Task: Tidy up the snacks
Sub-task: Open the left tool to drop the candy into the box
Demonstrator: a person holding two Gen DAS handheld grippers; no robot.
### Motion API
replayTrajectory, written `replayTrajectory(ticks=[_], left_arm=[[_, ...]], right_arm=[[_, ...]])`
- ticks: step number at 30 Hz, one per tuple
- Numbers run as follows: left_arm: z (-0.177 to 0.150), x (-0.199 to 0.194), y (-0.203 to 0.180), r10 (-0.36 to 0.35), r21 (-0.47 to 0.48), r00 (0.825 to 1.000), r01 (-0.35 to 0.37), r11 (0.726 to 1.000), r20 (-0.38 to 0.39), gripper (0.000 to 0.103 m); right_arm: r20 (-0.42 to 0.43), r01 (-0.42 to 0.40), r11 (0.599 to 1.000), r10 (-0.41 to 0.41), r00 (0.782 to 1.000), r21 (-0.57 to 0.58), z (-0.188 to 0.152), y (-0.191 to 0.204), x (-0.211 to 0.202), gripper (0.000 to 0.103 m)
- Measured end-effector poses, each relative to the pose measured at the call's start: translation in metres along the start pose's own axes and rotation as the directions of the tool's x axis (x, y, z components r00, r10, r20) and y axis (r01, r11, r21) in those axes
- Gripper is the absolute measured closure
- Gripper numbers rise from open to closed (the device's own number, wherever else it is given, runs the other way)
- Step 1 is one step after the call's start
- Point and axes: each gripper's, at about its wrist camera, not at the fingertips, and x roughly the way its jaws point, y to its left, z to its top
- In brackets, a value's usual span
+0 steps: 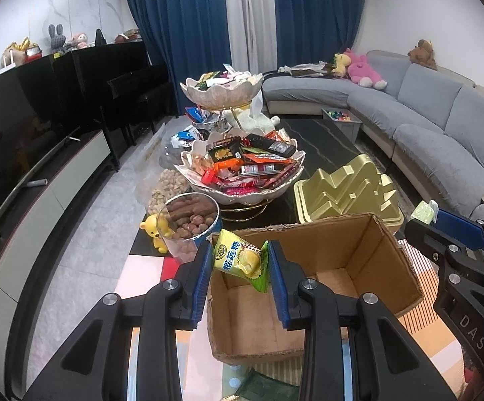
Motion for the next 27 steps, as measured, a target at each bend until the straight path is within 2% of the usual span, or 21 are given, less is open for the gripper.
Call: replayTrajectory(ticks=[5, 7, 8, 10, 12, 15, 21, 27], left_arm=[[0.0, 0.006, -0.001, -0.001, -0.002, 1.0, 0.001, 1.0, -0.008, 0.067], [0.0, 0.006, -0.001, 0.003, -0.001, 1.0, -0.003, 1.0, -0.005, 0.061], [0.0, 0.006, -0.001, 0.008, 0.0, 1.0, -0.008, 1.0, -0.002, 0.058], [0.0, 0.006, 0.0, 0.023, 0.002, 1.0, -0.023, 1.0, 0.007, 0.043], [0.0, 0.005, 0.001, 0.025, -0.005, 1.0, -0.024, 1.0, 0.012, 0.038], [0.0, 0.004, 0.003, 0.026, -0.007, 1.0, -0.026, 1.0, 0.012, 0.034], [-0.001, -0.004, 0.008, 0.036, -0.018, 0.999, -0.036, 0.999, 0.018, 0.023], [-0.004, -0.02, 0.011, 0.041, -0.025, 0.999, -0.04, 0.999, 0.024, 0.022]], right_arm=[[-0.015, -0.012, 1.0, 0.013, 1.0, 0.005, 0.002, -0.001, 0.01, 0.071], [-0.02, -0.019, 1.0, 0.019, 1.0, 0.007, 0.002, -0.001, 0.012, 0.069], [-0.021, -0.019, 1.0, 0.019, 1.0, 0.007, 0.002, -0.001, 0.013, 0.065], [-0.025, -0.024, 1.0, 0.024, 0.999, 0.015, 0.002, -0.003, 0.014, 0.053], [-0.017, -0.023, 0.999, 0.024, 1.0, 0.029, 0.001, -0.005, 0.012, 0.039], [-0.003, -0.004, 0.999, 0.004, 1.0, 0.036, 0.002, -0.008, 0.008, 0.029], [0.008, 0.021, 0.999, -0.021, 1.0, 0.043, 0.005, -0.01, 0.001, 0.025], [0.017, 0.025, 0.999, -0.026, 1.0, 0.048, 0.004, -0.009, -0.01, 0.025]])
